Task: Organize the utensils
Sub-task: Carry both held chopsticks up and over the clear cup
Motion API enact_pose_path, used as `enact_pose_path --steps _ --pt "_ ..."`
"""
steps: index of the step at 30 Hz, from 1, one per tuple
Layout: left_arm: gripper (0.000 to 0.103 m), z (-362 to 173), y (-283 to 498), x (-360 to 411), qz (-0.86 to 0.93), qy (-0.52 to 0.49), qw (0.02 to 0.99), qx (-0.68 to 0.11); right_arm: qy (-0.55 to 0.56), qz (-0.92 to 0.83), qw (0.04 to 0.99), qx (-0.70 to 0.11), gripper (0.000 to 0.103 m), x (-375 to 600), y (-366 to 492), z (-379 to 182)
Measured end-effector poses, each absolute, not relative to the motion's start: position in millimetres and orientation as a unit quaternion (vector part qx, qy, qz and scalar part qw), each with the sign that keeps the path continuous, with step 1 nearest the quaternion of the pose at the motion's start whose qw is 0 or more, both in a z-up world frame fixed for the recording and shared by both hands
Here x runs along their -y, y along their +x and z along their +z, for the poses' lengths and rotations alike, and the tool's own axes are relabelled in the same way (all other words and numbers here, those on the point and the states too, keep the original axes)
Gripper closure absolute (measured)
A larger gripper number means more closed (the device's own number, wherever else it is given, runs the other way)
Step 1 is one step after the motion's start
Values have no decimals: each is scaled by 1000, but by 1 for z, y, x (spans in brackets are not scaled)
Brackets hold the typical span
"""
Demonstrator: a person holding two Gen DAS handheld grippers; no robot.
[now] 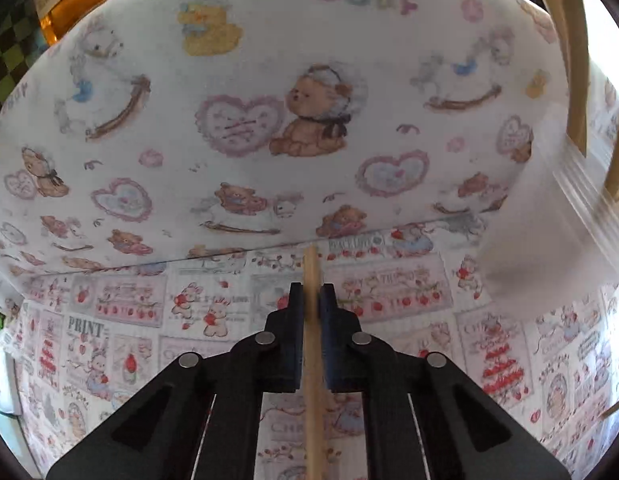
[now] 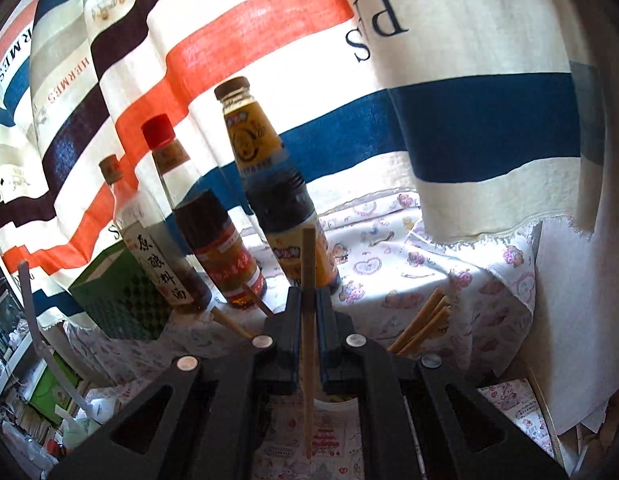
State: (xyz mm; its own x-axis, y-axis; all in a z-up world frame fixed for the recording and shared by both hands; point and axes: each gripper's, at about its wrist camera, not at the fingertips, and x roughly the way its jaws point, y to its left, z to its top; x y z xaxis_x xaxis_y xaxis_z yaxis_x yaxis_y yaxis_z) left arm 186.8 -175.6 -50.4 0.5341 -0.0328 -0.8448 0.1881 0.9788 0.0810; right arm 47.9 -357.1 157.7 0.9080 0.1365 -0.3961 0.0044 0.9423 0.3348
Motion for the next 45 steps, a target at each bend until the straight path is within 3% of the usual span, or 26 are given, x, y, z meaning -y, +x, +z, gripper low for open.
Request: enact_pose_path --steps 5,13,20,34,45 --pt "96 -4 157 165 -80 44 892 -443 181 33 969 -163 97 368 32 171" --pt "97 126 76 143 -111 1 943 -314 196 28 976 -88 97 378 8 182" --pt "97 187 41 141 -143 -40 964 -223 199 17 977 -67 97 386 6 179" --pt "97 207 42 172 -204 -89 962 -160 214 -17 974 -64 97 395 32 151" --pt "97 157 82 174 -182 -148 954 -187 249 9 960 -130 97 403 63 125"
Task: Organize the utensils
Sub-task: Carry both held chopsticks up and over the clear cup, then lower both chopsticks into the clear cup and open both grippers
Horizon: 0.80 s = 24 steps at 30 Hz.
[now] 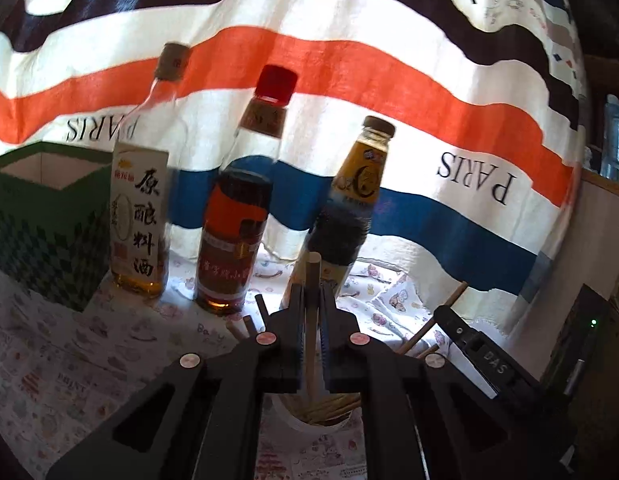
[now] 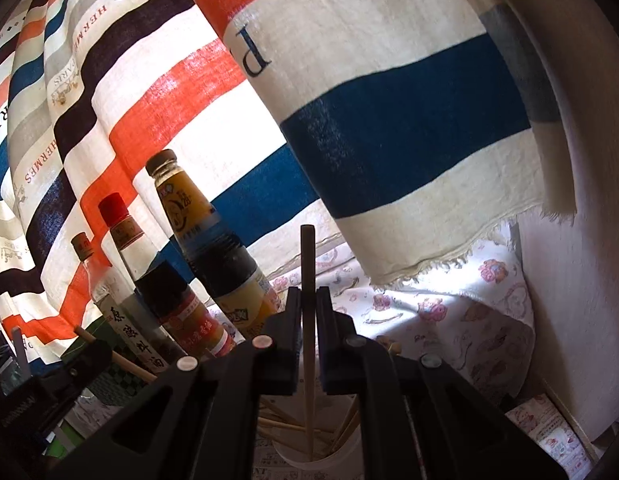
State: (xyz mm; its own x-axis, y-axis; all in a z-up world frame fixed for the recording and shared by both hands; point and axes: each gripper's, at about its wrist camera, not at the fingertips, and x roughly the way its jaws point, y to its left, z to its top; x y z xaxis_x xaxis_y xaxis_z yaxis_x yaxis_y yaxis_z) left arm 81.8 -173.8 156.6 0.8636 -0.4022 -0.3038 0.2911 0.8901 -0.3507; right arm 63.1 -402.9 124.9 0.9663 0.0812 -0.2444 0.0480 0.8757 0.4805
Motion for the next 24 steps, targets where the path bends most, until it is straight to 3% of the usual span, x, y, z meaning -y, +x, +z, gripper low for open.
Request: enact_pose_path --steps 3,13,19,24 --pt "97 138 100 164 -186 -184 941 -217 240 7 960 -145 97 398 69 121" --pt "97 126 105 144 -185 -223 937 -195 210 -10 960 -185 97 388 86 109" --pt "97 145 96 147 -200 -210 946 -146 203 -2 963 -177 97 386 82 113" --pt "97 125 113 159 -196 -207 942 -175 196 -6 961 -195 97 382 92 104"
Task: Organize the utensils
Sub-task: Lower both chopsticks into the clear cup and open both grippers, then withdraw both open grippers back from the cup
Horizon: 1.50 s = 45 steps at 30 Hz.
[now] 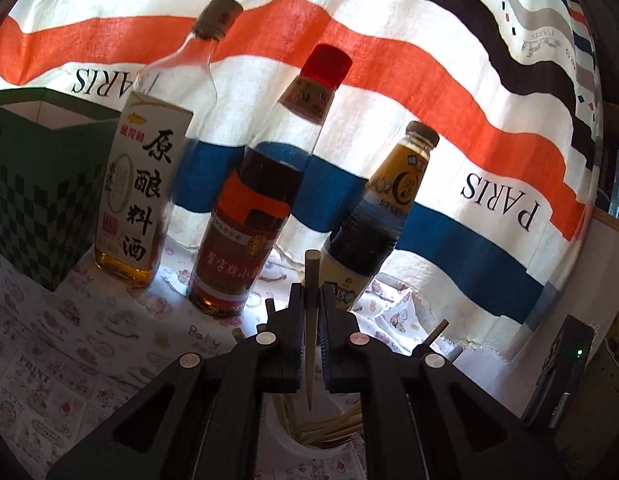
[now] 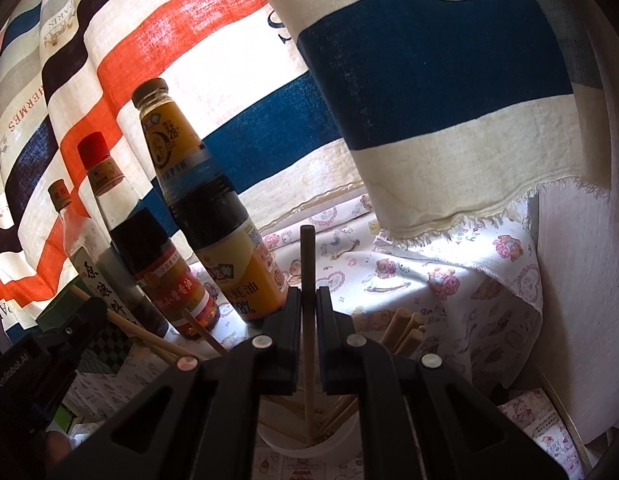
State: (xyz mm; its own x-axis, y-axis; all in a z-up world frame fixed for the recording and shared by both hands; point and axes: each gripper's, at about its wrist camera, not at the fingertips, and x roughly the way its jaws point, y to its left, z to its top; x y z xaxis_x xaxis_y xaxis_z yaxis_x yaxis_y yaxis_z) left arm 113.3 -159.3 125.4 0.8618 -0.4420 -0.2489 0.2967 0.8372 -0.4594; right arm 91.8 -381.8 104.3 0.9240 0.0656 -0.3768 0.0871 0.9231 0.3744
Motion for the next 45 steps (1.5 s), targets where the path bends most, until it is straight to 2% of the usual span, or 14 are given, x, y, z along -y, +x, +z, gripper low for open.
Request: enact_pose_path --steps 5,9,17,18,20,21,29,31,32,34,36,39,43,45 --pt "97 102 126 173 -203 -181 939 -211 192 1 960 -203 96 379 96 99" --pt "97 87 138 171 -216 -205 925 -237 181 7 961 -208 96 377 97 100" --pt "97 89 132 179 -214 -166 935 -228 141 -6 966 -215 96 371 98 103" --pt "97 91 130 180 -210 -162 938 -224 138 -7 967 -215 94 370 98 103" --pt "96 97 127 180 -207 -153 942 -214 136 -14 968 -209 82 371 95 106" --pt "92 100 125 179 -206 -146 945 -208 135 -17 970 -203 71 371 93 108" --pt "66 126 101 162 -164 -87 971 -148 120 -19 980 -156 50 372 69 131" --pt "59 131 94 152 -156 -77 975 -140 116 -16 983 -138 36 371 61 138" --pt "57 133 90 147 -152 -70 977 -134 115 -11 985 -130 33 370 57 141" --pt "40 136 80 134 -143 -55 981 -121 111 5 987 -117 24 367 50 147" --pt "32 138 72 119 -136 -47 982 -118 106 19 989 -103 15 362 42 153" --pt "29 143 62 100 -134 -40 983 -120 87 21 992 -88 3 353 34 160" --pt "10 145 47 76 -131 -31 983 -127 82 31 994 -68 0 341 24 165" --pt "8 140 42 62 -127 -44 981 -140 73 58 995 -41 0 334 14 166"
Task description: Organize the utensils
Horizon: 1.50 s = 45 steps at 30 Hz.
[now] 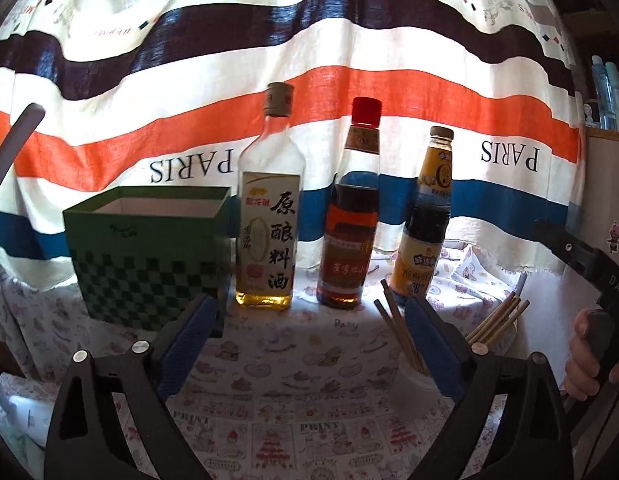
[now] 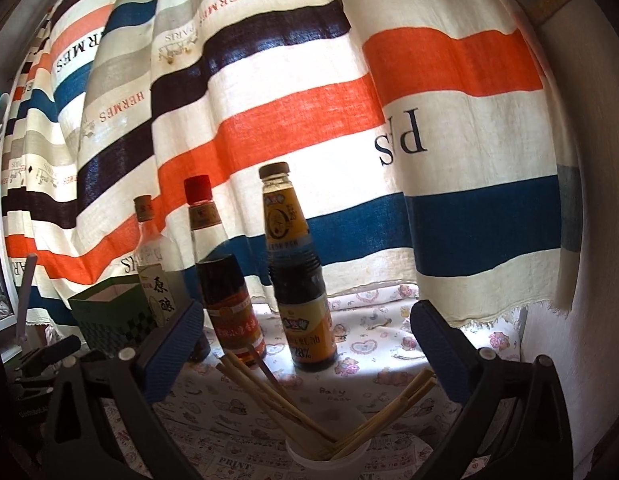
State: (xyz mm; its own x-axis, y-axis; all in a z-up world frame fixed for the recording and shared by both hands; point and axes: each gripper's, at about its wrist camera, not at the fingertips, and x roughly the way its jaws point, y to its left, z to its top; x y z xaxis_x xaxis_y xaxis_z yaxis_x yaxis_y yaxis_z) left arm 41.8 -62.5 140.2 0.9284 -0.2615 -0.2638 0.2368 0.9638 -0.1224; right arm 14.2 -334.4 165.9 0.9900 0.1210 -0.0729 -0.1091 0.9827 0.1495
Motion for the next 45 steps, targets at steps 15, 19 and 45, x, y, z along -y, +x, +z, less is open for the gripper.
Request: enact_pose_path --steps 15,19,45 --pt "1 87 -4 30 -86 -27 990 -108 -7 17 998 -66 0 285 -20 114" --pt "1 68 -8 36 -80 -30 991 -107 -4 -17 996 -84 0 284 -21 77" --pt "1 8 10 46 -42 -14 988 -145 -6 -24 989 -144 0 284 7 11"
